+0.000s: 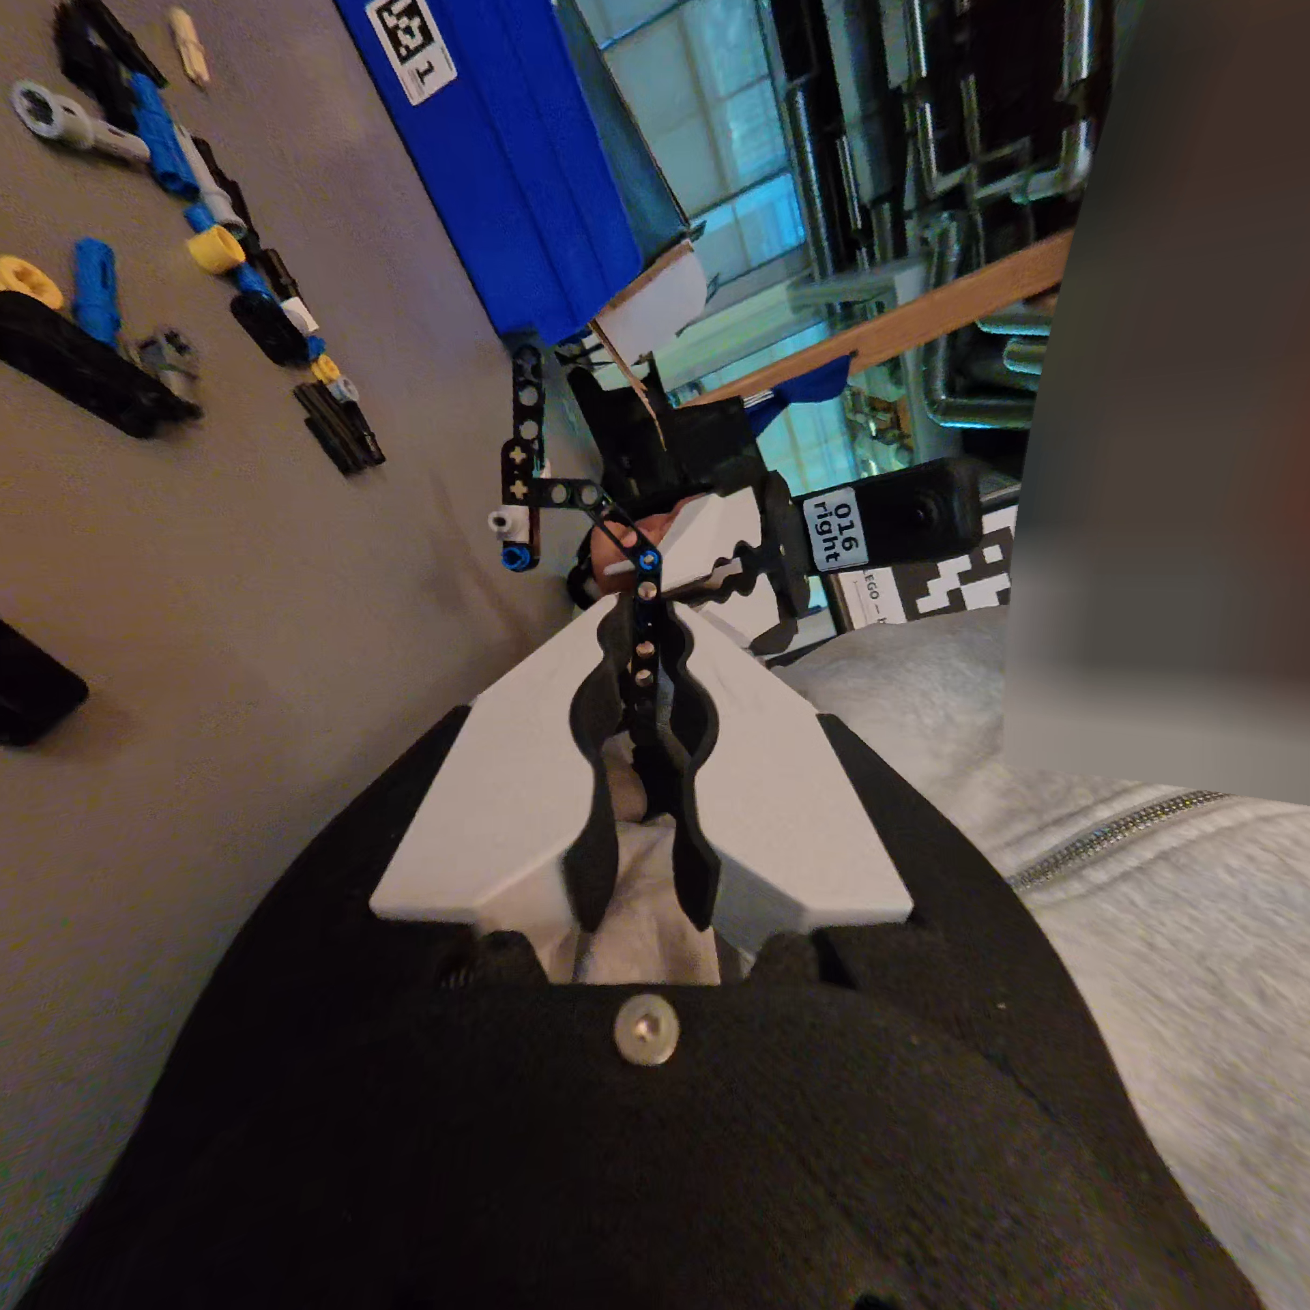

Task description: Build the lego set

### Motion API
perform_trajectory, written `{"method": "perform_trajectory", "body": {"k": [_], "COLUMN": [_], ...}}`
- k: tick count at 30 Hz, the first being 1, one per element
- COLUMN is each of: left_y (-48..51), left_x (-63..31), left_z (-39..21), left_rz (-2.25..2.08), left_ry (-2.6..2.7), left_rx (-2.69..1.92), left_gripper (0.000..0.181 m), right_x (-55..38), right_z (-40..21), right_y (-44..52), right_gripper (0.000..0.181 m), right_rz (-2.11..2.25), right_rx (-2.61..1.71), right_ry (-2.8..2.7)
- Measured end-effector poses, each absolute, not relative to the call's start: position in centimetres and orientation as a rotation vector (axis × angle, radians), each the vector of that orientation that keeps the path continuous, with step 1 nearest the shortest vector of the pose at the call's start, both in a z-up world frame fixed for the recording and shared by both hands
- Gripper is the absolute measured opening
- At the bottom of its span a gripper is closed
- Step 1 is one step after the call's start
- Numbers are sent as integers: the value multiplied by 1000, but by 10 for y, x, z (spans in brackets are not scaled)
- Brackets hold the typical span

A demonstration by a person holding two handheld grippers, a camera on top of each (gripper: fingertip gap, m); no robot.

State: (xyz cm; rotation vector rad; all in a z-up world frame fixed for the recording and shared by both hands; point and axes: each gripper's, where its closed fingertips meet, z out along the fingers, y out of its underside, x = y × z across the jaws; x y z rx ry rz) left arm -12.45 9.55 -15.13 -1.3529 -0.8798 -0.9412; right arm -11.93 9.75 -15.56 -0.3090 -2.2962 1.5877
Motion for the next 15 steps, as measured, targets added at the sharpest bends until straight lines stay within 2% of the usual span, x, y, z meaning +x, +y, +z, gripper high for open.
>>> {"method": "perform_trajectory", "body": {"k": [1,15], "left_y": [96,99], "left_x": [-125,-126], "left_z": [-152,-158], "left_rz": [-936,-896], "left_ry": [-884,-915], "left_rx": [-1355,-1392], "left_gripper": [5,5], "right_x": [-119,-120], "right_z": [-156,-151], "right_y": [98,101], "right_gripper": [1,0], "right_rz": [1587,1631], "right_rx": [-313,-343], "right_ry": [-2300,-2286]}}
